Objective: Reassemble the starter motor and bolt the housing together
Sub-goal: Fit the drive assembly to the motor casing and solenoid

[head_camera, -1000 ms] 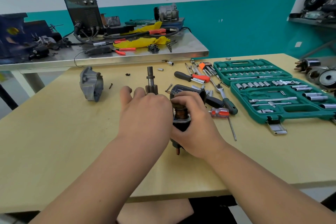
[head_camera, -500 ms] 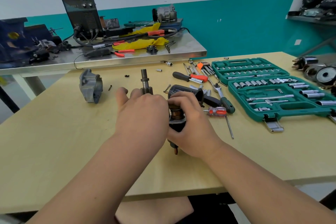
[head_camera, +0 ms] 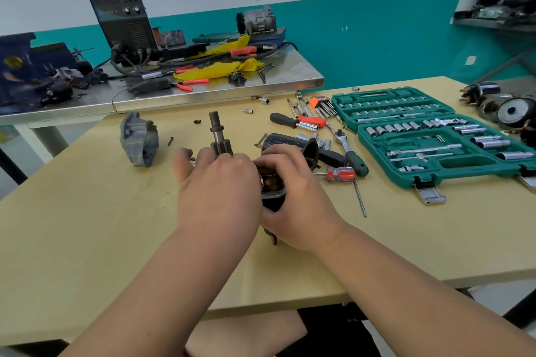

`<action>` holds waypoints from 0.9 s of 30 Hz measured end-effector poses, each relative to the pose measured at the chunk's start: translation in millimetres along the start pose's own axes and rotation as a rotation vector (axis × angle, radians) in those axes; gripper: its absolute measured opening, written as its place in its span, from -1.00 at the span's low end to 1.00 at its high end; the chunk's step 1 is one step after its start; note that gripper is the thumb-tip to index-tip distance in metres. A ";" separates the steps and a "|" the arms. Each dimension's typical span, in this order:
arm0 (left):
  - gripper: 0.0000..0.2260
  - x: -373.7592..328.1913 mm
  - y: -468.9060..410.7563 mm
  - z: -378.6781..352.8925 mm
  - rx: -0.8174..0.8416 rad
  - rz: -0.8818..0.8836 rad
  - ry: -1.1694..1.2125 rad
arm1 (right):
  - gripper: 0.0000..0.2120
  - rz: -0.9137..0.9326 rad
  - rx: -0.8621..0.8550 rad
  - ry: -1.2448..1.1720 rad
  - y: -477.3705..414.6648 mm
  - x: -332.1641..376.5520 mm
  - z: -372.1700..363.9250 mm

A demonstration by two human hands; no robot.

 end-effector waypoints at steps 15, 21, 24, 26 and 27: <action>-0.73 10.3 10.8 -3.7 -0.072 0.045 0.162 | -0.57 0.101 -0.107 0.139 0.5 -4.6 -1.3; -0.75 13.2 8.5 -1.5 -0.048 0.031 0.110 | -0.56 0.153 -0.097 0.156 1.0 -1.5 -0.3; -0.78 14.3 3.3 -1.5 -0.029 0.016 0.120 | -0.58 0.203 -0.081 0.205 1.8 1.5 -1.5; -0.79 13.7 1.9 -0.7 -0.038 0.008 0.139 | -0.58 0.216 -0.075 0.218 2.6 3.3 -2.5; -0.79 12.8 2.7 0.4 -0.043 0.007 0.148 | -0.58 0.211 -0.076 0.212 2.9 3.4 -2.2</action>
Point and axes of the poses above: each hand's wrist, its own y-axis away from the middle knuckle, its own z-axis out of the back of the hand, x = y × z, the point moved 3 cm from there along -y, towards the middle knuckle, and after that the axes turned 9 degrees about -x, right-handed, at the moved point
